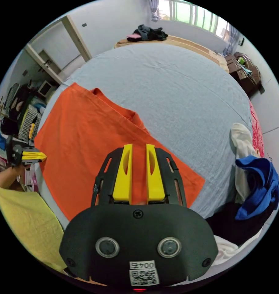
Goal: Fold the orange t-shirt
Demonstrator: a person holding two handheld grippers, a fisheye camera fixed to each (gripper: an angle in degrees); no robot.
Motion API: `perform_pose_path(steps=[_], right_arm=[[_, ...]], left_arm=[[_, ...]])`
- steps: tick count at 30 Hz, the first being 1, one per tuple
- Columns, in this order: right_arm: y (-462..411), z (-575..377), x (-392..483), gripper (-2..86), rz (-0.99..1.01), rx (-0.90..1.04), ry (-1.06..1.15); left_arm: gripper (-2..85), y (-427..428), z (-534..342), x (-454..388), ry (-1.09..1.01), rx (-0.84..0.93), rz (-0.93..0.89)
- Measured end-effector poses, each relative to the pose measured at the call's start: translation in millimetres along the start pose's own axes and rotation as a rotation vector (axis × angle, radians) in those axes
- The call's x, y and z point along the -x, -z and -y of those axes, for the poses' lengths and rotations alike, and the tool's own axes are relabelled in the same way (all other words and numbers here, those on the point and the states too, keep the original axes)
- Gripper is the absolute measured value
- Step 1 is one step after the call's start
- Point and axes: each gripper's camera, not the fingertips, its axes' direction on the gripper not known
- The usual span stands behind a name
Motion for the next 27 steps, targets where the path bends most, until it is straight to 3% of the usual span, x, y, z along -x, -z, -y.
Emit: perform_pose_path(steps=[4, 9, 14, 20, 27], right_arm=[[17.1, -7.9, -38.2, 3.9, 0.107, -0.010, -0.130], [85.6, -67.3, -58.5, 8.3, 0.123, -0.093, -0.221], [153.1, -233.7, -62.4, 6.1, 0.249, -0.146, -0.349], [162.8, -413.7, -26.1, 6.5, 0.344, -0.114, -0.467], [169.9, -485.7, -21.2, 7.4, 0.379, -0.141, -0.449]], left_arm=[[0.1, -18.6, -5.4, 3.9, 0.021, -0.007, -0.017], [0.2, -47.7, -9.5, 4.8, 0.012, 0.000, -0.020], [0.1, -74.8, -13.3, 0.4, -0.030, -0.001, -0.002], [0.1, -110.8, -13.4, -8.8, -0.054, 0.022, 0.028], [0.2, -156.1, -13.8, -22.8, -0.016, 0.043, 0.065]])
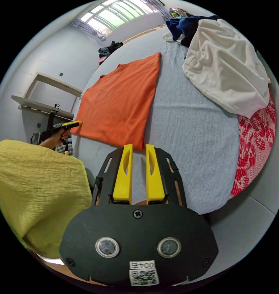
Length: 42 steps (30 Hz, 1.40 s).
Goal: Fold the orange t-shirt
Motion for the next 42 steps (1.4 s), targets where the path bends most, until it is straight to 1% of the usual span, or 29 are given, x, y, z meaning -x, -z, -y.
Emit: perform_pose_path(steps=[3, 6, 8, 9, 10, 11, 13, 15, 17, 19, 22, 24, 26, 28, 30, 32, 34, 36, 37, 39, 40, 42], right_arm=[[7.0, -3.0, -7.7, 5.3, 0.037, 0.006, 0.028], [17.1, -2.7, -0.7, 1.5, 0.042, 0.021, 0.092], [32.5, -7.9, 3.4, 0.3, -0.107, 0.022, 0.099], [33.2, -11.3, 0.2, 0.2, -0.113, 0.029, 0.099], [31.2, -18.7, -11.5, 0.0, -0.081, 0.047, 0.073], [37.6, -25.9, -24.2, 0.0, -0.022, 0.002, 0.038], [44.9, -29.5, -38.5, 0.3, 0.027, 0.006, 0.013], [54.0, -30.0, -45.5, 0.8, 0.031, 0.026, 0.009], [72.9, -30.0, -45.9, 1.0, -0.061, 0.023, 0.019], [88.6, -25.6, -42.9, 2.1, -0.087, -0.014, 0.050], [104.4, -6.7, -45.4, 6.4, -0.013, -0.087, 0.056], [101.7, 3.7, -53.3, 8.3, 0.024, -0.058, 0.041], [100.2, 0.4, -69.4, 8.2, 0.047, -0.021, 0.017], [105.1, -12.7, -88.1, 8.4, 0.074, -0.008, -0.032], [112.4, -31.6, -113.4, 8.9, 0.131, -0.021, -0.117], [115.7, -57.4, -151.4, 9.7, 0.281, -0.053, -0.244], [110.1, -72.1, -174.9, 10.0, 0.373, -0.064, -0.321], [101.3, -79.6, -190.7, 10.3, 0.407, -0.055, -0.364], [95.9, -81.1, -197.1, 10.2, 0.412, -0.044, -0.373], [91.3, -81.5, -207.0, 9.9, 0.432, -0.057, -0.385], [87.1, -80.6, -214.5, 9.7, 0.457, -0.063, -0.396], [78.9, -78.3, -225.7, 8.6, 0.489, -0.069, -0.411]], left_arm=[[0.2, -19.0, -1.9, -4.4, 0.049, -0.004, -0.007], [0.2, -37.7, -2.5, -14.5, 0.053, -0.002, 0.013], [0.2, -49.0, -3.1, -21.9, 0.035, -0.002, 0.030], [0.2, -56.5, -3.9, -25.5, 0.033, -0.004, 0.033], [0.2, -60.3, -4.4, -26.9, 0.035, -0.005, 0.032], [0.2, -67.9, -6.1, -28.9, 0.044, -0.010, 0.024], [0.2, -79.2, -9.1, -31.6, 0.058, -0.020, 0.008], [0.3, -94.0, -12.5, -37.7, 0.063, -0.030, 0.000], [0.3, -105.0, -14.5, -44.3, 0.065, -0.034, 0.002], [0.3, -115.9, -16.4, -51.8, 0.066, -0.035, 0.007], [0.5, -133.5, -19.5, -65.4, 0.072, -0.034, 0.018], [0.8, -146.8, -20.8, -75.3, 0.081, -0.017, 0.015], [1.3, -155.3, -20.8, -82.5, 0.080, 0.008, -0.004], [2.2, -154.6, -23.0, -98.2, 0.060, -0.043, -0.003], [3.8, -147.6, -23.3, -139.4, -0.032, -0.137, -0.005], [5.3, -150.3, -20.4, -184.2, -0.142, -0.167, -0.027], [6.8, -160.0, -16.3, -236.6, -0.265, -0.169, -0.055], [7.8, -174.5, -13.1, -309.0, -0.435, -0.172, -0.051], [8.0, -178.5, -12.5, -326.2, -0.473, -0.172, -0.055], [8.7, -196.0, -11.9, -391.2, -0.618, -0.161, -0.064], [9.0, -200.5, -12.3, -405.7, -0.652, -0.157, -0.061], [10.4, -222.2, -15.1, -461.3, -0.775, -0.128, -0.040]])
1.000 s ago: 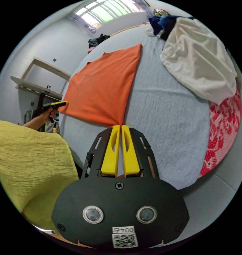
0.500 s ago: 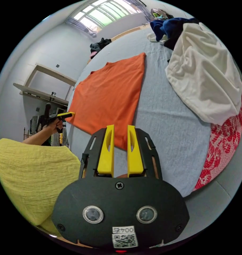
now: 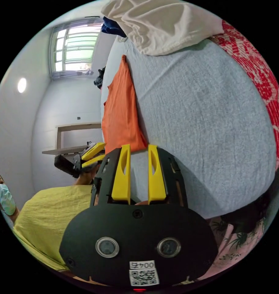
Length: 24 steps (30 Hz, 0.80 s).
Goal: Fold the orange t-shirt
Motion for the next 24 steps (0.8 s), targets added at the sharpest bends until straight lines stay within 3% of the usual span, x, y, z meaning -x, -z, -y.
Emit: perform_pose_path(steps=[8, 12, 15, 20, 24], right_arm=[[3.9, 17.4, -19.9, 2.2, 0.143, -0.042, 0.016], [0.0, 30.1, -15.9, 2.6, 0.166, -0.025, 0.051], [-0.5, 46.9, -16.8, 4.8, 0.128, -0.011, 0.078], [-11.6, 109.0, -48.0, 16.0, 0.200, 0.005, 0.033], [-50.0, 169.7, -54.5, 18.3, 0.247, 0.064, 0.022]], left_arm=[[12.7, -58.4, 79.6, -97.1, -0.236, 0.103, 0.169], [6.7, -81.5, 103.6, -128.8, -0.307, 0.175, 0.350], [3.2, -59.8, 113.9, -127.7, -0.208, 0.120, 0.365], [1.9, -6.8, 119.0, -107.7, -0.039, 0.037, 0.296], [1.5, 37.8, 121.1, -91.0, 0.056, -0.005, 0.274]])
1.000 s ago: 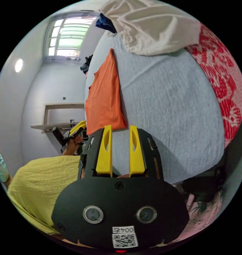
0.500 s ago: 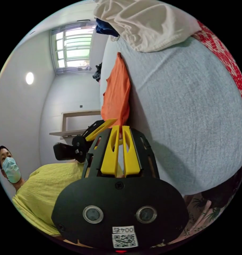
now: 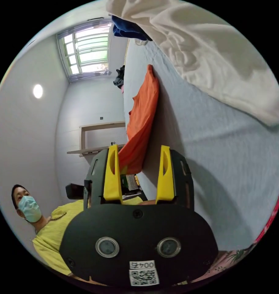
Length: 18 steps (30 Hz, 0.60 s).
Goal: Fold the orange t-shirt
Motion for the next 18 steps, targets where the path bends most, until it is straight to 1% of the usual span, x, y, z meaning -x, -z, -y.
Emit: perform_pose_path(steps=[3, 5, 10, 12, 14, 16, 18], right_arm=[[-33.3, 56.4, -12.8, 18.5, 0.009, 0.025, -0.029], [-59.4, 101.3, -22.9, 18.3, -0.019, 0.036, -0.044], [-112.9, 176.6, -43.9, 16.1, -0.068, 0.082, -0.049], [-132.6, 196.0, -51.5, 13.2, -0.055, 0.091, -0.044], [-152.7, 213.0, -56.6, 7.5, -0.006, 0.065, -0.036], [-166.6, 219.9, -51.1, 4.6, 0.022, 0.036, -0.012], [-185.8, 222.7, -34.9, 3.8, 0.028, 0.020, 0.029]], left_arm=[[1.4, 28.0, 0.7, 20.4, 0.069, -0.016, -0.030], [1.4, 45.4, 0.4, 32.0, 0.102, -0.023, -0.040], [1.4, 94.0, -3.1, 68.7, 0.196, -0.043, -0.073], [1.4, 118.9, -5.3, 93.4, 0.261, -0.049, -0.111], [1.4, 140.1, -8.2, 114.0, 0.307, -0.061, -0.136], [1.3, 164.9, -13.0, 137.0, 0.345, -0.084, -0.163], [1.3, 202.7, -24.7, 172.0, 0.398, -0.130, -0.194]])
